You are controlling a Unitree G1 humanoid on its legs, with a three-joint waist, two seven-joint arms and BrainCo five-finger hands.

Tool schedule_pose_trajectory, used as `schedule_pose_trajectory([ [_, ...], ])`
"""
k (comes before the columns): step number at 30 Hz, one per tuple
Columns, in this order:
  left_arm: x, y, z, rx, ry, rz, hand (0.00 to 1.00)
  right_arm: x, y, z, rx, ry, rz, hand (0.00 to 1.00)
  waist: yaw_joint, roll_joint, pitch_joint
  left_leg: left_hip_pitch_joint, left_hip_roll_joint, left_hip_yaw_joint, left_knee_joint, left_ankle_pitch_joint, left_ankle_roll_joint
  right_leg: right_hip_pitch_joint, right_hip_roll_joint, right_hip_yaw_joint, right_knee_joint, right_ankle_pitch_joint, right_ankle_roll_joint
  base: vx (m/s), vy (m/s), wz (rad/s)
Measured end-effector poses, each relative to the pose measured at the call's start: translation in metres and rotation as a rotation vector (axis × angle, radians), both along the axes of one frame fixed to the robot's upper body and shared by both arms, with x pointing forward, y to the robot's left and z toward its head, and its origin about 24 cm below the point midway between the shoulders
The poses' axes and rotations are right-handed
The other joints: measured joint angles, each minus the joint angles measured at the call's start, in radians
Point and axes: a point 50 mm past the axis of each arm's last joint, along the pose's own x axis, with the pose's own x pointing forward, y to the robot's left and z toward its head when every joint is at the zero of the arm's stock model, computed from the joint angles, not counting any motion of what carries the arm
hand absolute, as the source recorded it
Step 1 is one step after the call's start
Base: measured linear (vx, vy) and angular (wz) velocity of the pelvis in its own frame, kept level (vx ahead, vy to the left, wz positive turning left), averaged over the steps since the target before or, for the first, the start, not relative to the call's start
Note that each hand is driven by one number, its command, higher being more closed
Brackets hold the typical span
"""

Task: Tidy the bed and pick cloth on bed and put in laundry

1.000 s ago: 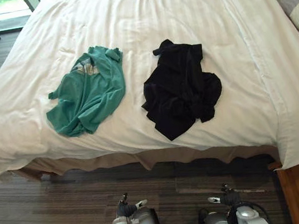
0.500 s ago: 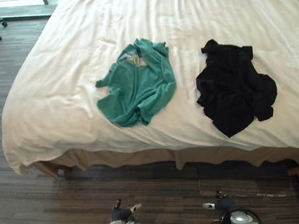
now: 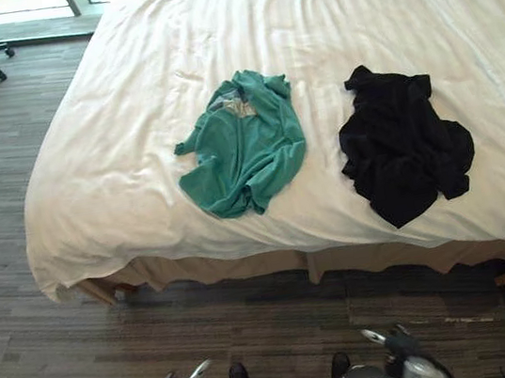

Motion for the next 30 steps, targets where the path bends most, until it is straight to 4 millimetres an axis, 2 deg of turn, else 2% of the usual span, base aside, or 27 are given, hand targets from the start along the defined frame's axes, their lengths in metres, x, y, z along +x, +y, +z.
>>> schedule_pose_trajectory([
  [2,-0.034,0.056,0.023,0.095,-0.088,0.353,0.0,-0.056,-0.025,0.0,-0.016,0.063,-0.278,0.0,-0.002,-0.003,-0.021,0.014,-0.005,0.005,-0.029,-0.006,0.007,0.016,-0.002,-0.002,-0.021,0.002,0.003,0.01,0.033,-0.02],
  [3,-0.043,0.069,0.031,0.128,-0.11,0.428,0.0,-0.069,-0.03,0.001,-0.028,0.075,-0.339,0.0,-0.003,0.001,-0.033,0.016,-0.006,0.007,-0.037,-0.006,0.008,0.016,-0.002,-0.002,-0.028,0.002,0.003,0.07,0.025,-0.02],
  [4,-0.058,0.091,0.045,0.189,-0.149,0.535,0.0,-0.09,-0.043,0.006,-0.071,0.1,-0.419,0.0,-0.007,-0.004,-0.061,0.024,-0.009,0.01,-0.049,-0.003,0.004,0.018,-0.003,-0.001,-0.03,0.003,0.005,0.14,0.04,-0.01],
  [5,-0.07,0.109,0.06,0.244,-0.181,0.609,0.0,-0.104,-0.06,0.014,-0.128,0.102,-0.476,0.0,-0.012,0.01,-0.076,0.034,-0.013,0.011,-0.054,-0.003,0.003,0.031,-0.004,-0.002,-0.038,0.002,0.005,0.12,0.033,-0.01],
  [6,-0.072,0.117,0.066,0.269,-0.195,0.626,0.0,-0.11,-0.069,0.02,-0.161,0.097,-0.494,0.0,-0.013,0.01,-0.094,0.035,-0.014,0.011,-0.057,-0.003,0.003,0.033,-0.004,-0.002,-0.044,0.003,0.005,0.14,0.042,-0.02],
  [7,-0.071,0.132,0.082,0.323,-0.252,0.651,0.0,-0.112,-0.09,0.033,-0.234,0.065,-0.512,0.0,-0.014,0.011,-0.124,0.039,-0.017,0.015,-0.065,-0.002,0.003,0.033,-0.005,0.0,-0.047,0.002,0.005,0.1,0.035,-0.03],
  [8,-0.063,0.145,0.1,0.387,-0.323,0.641,0.0,-0.104,-0.112,0.049,-0.317,0.013,-0.494,0.0,-0.015,0.017,-0.141,0.039,-0.019,0.015,-0.067,-0.002,0.003,0.034,-0.006,0.002,-0.051,0.002,0.006,0.09,0.032,-0.03],
  [9,-0.058,0.152,0.111,0.425,-0.357,0.62,0.0,-0.097,-0.123,0.058,-0.362,-0.026,-0.478,0.0,-0.016,0.017,-0.149,0.039,-0.019,0.014,-0.067,-0.003,0.003,0.034,-0.006,0.003,-0.053,0.002,0.006,0.05,0.023,0.02],
  [10,-0.042,0.163,0.135,0.511,-0.419,0.549,0.0,-0.079,-0.142,0.081,-0.457,-0.112,-0.443,0.0,-0.017,0.018,-0.163,0.036,-0.019,0.011,-0.067,-0.002,0.003,0.035,-0.005,0.003,-0.057,0.002,0.006,0.03,0.009,0.08],
  [11,-0.019,0.171,0.168,0.637,-0.486,0.454,0.0,-0.057,-0.16,0.11,-0.588,-0.197,-0.395,0.0,-0.017,0.02,-0.173,0.032,-0.019,0.004,-0.067,-0.002,0.004,0.036,-0.004,0.0,-0.058,0.001,0.007,0.02,0.005,0.09],
  [13,0.008,0.177,0.212,0.795,-0.569,0.341,0.0,-0.028,-0.177,0.148,-0.736,-0.317,-0.342,0.0,-0.017,0.026,-0.182,0.031,-0.019,-0.004,-0.067,-0.001,0.003,0.036,-0.002,0.0,-0.058,-0.001,0.009,0.0,0.0,0.04],
  [14,0.016,0.177,0.224,0.838,-0.592,0.313,0.0,-0.02,-0.181,0.158,-0.772,-0.345,-0.329,0.0,-0.016,0.029,-0.185,0.031,-0.019,-0.005,-0.067,-0.001,0.003,0.036,-0.002,-0.001,-0.058,-0.001,0.01,0.0,0.0,0.0],
  [16,0.051,0.169,0.273,1.049,-0.629,0.149,0.0,0.01,-0.19,0.196,-0.905,-0.468,-0.289,0.0,-0.012,0.043,-0.199,0.031,-0.019,-0.008,-0.067,-0.001,0.003,0.037,-0.001,-0.002,-0.059,-0.001,0.01,0.03,0.006,0.03],
  [17,0.062,0.164,0.284,1.114,-0.619,0.096,0.0,0.019,-0.19,0.205,-0.935,-0.502,-0.267,0.0,-0.012,0.044,-0.204,0.031,-0.019,-0.009,-0.067,-0.001,0.003,0.037,-0.001,-0.002,-0.059,-0.001,0.009,0.0,0.0,0.0],
  [19,0.094,0.144,0.301,1.226,-0.622,-0.053,0.0,0.044,-0.184,0.222,-0.975,-0.589,-0.211,0.0,-0.012,0.063,-0.205,0.034,-0.019,-0.008,-0.067,-0.001,0.003,0.031,-0.001,0.001,-0.058,-0.001,0.009,0.02,0.004,-0.02],
  [20,0.109,0.132,0.305,1.259,-0.628,-0.131,0.0,0.055,-0.181,0.228,-0.983,-0.628,-0.185,0.0,-0.015,0.071,-0.204,0.032,-0.018,-0.007,-0.065,0.0,0.003,0.027,0.0,0.004,-0.056,-0.001,0.009,0.04,0.003,-0.09],
  [21,0.135,0.112,0.305,1.285,-0.64,-0.263,0.0,0.071,-0.177,0.235,-0.993,-0.665,-0.14,0.0,-0.021,0.079,-0.203,0.033,-0.017,-0.003,-0.063,0.0,0.003,0.024,0.001,0.011,-0.055,-0.001,0.009,0.03,0.0,-0.11],
  [22,0.142,0.105,0.305,1.294,-0.637,-0.311,0.0,0.076,-0.175,0.238,-0.999,-0.677,-0.121,0.0,-0.024,0.08,-0.203,0.034,-0.017,-0.001,-0.062,0.0,0.003,0.021,0.002,0.015,-0.054,-0.001,0.009,0.0,-0.006,-0.29],
  [23,0.158,0.088,0.301,1.318,-0.627,-0.424,0.0,0.095,-0.169,0.248,-1.007,-0.73,-0.077,0.0,-0.041,0.083,-0.198,0.034,-0.014,0.014,-0.06,0.0,0.003,0.006,0.005,0.035,-0.045,-0.001,0.009,0.0,-0.004,-0.26],
  [24,0.161,0.085,0.301,1.324,-0.623,-0.445,0.0,0.098,-0.168,0.249,-1.009,-0.738,-0.07,0.0,-0.044,0.083,-0.197,0.034,-0.014,0.019,-0.059,0.0,0.003,0.003,0.005,0.04,-0.043,-0.001,0.009,-0.01,-0.005,-0.47],
  [25,0.177,0.068,0.3,1.342,-0.629,-0.545,0.0,0.109,-0.164,0.256,-1.014,-0.772,-0.046,0.0,-0.052,0.078,-0.184,0.037,-0.014,0.038,-0.055,0.0,0.003,-0.01,0.007,0.063,-0.038,0.002,0.006,-0.01,0.0,-0.35],
  [27,0.188,0.054,0.301,1.366,-0.634,-0.623,0.0,0.118,-0.159,0.26,-1.012,-0.803,-0.018,0.0,-0.071,0.068,-0.159,0.041,-0.014,0.052,-0.047,-0.001,0.003,-0.018,0.007,0.086,-0.032,0.003,0.005,-0.02,0.0,-0.41],
  [30,0.202,0.037,0.3,1.356,-0.662,-0.673,0.0,0.129,-0.151,0.263,-1.006,-0.836,0.023,0.0,-0.102,0.067,-0.143,0.038,-0.016,0.081,-0.047,-0.001,0.003,-0.045,0.008,0.121,-0.028,0.01,0.006,-0.01,0.006,-0.33],
])
